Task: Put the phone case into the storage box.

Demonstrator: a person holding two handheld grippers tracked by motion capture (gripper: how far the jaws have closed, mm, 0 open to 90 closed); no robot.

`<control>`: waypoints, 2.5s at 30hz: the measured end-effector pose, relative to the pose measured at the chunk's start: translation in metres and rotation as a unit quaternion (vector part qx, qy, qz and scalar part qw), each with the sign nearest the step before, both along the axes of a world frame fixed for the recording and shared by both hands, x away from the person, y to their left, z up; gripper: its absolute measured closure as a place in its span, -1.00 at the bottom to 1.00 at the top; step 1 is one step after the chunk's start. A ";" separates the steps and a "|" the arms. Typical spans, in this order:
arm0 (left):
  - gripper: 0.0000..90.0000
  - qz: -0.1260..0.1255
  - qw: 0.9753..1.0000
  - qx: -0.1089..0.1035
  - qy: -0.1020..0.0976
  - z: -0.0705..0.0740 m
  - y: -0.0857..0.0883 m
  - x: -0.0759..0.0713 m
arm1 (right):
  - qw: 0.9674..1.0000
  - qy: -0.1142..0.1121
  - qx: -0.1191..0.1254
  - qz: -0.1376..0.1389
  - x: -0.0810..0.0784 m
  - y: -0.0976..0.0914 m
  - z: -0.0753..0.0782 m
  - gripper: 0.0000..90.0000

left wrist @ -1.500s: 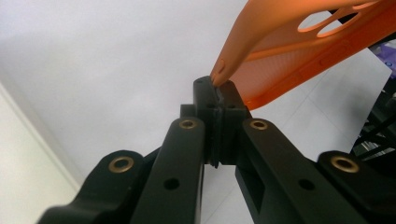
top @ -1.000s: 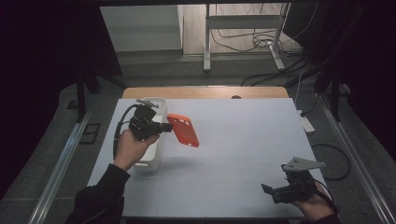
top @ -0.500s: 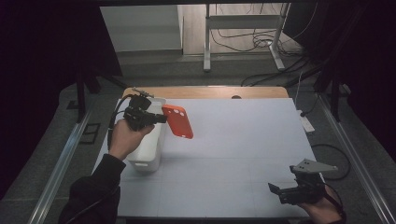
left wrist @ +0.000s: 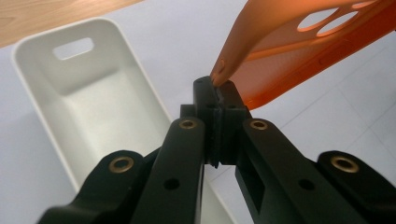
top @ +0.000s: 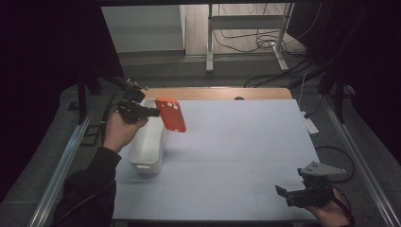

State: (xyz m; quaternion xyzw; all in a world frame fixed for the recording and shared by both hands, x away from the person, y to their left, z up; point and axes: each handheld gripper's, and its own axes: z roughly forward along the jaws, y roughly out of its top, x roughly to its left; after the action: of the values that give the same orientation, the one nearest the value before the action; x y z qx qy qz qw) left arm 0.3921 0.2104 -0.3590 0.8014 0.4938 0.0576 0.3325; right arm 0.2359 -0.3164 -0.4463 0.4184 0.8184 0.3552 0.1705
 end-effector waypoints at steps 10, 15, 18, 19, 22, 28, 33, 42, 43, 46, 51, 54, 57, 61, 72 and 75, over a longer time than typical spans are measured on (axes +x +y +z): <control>0.98 0.021 1.000 0.013 0.007 0.004 0.016 0.013 | 1.000 0.004 -0.003 -0.008 0.001 0.000 0.000 -1.00; 0.98 0.034 0.999 0.012 0.007 0.005 0.026 0.016 | 1.000 0.004 -0.012 -0.010 0.000 0.001 0.000 -1.00; 0.98 0.039 0.999 0.014 0.006 0.006 0.030 0.017 | 1.000 0.007 -0.015 -0.011 0.000 0.001 0.000 -1.00; 0.98 0.039 0.999 0.016 0.006 0.007 0.031 0.017 | 1.000 0.006 -0.016 -0.011 0.000 0.002 0.000 -1.00; 0.98 0.043 0.999 0.020 0.008 0.007 0.034 0.019 | 1.000 0.006 -0.018 -0.009 0.000 0.002 0.000 -1.00; 0.98 0.050 0.998 0.028 0.007 0.008 0.039 0.024 | 1.000 0.008 -0.017 -0.006 0.000 0.002 0.000 -1.00; 0.98 0.060 0.997 0.036 0.011 0.005 0.041 0.030 | 1.000 0.009 -0.019 0.000 0.000 0.003 -0.001 -1.00; 0.98 0.081 0.996 0.030 0.015 -0.001 0.052 0.041 | 1.000 0.010 -0.021 0.002 0.000 0.004 -0.001 -1.00; 0.98 0.084 0.996 0.029 0.015 -0.002 0.053 0.042 | 1.000 0.011 -0.022 0.003 0.000 0.004 -0.001 -1.00; 0.98 0.091 0.995 0.029 0.017 -0.004 0.057 0.046 | 1.000 0.013 -0.023 0.003 0.001 0.004 -0.001 -1.00; 0.98 0.099 0.994 0.032 0.022 -0.010 0.060 0.051 | 1.000 0.014 -0.025 0.005 0.001 0.005 -0.001 -1.00; 0.98 0.100 0.994 0.033 0.026 -0.013 0.061 0.054 | 1.000 0.014 -0.025 0.005 0.001 0.005 -0.002 -1.00; 0.98 0.104 0.994 0.032 0.030 -0.017 0.061 0.058 | 1.000 0.015 -0.026 0.006 0.001 0.005 -0.002 -1.00; 0.98 0.105 0.993 0.033 0.035 -0.024 0.059 0.062 | 1.000 0.016 -0.026 0.007 0.001 0.005 -0.002 -1.00; 0.98 0.110 0.992 0.038 0.051 -0.044 0.053 0.074 | 0.999 0.018 -0.028 0.010 0.001 0.006 -0.002 -1.00; 0.98 0.110 0.991 0.041 0.058 -0.050 0.053 0.077 | 0.999 0.018 -0.030 0.012 0.001 0.006 -0.002 -1.00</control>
State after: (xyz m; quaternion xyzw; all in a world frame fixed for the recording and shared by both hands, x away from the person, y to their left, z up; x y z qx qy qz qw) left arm 0.4692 0.2638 -0.4089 0.7572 0.5947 0.0671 0.2618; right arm 0.2371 -0.3104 -0.4486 0.4097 0.8366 0.3248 0.1636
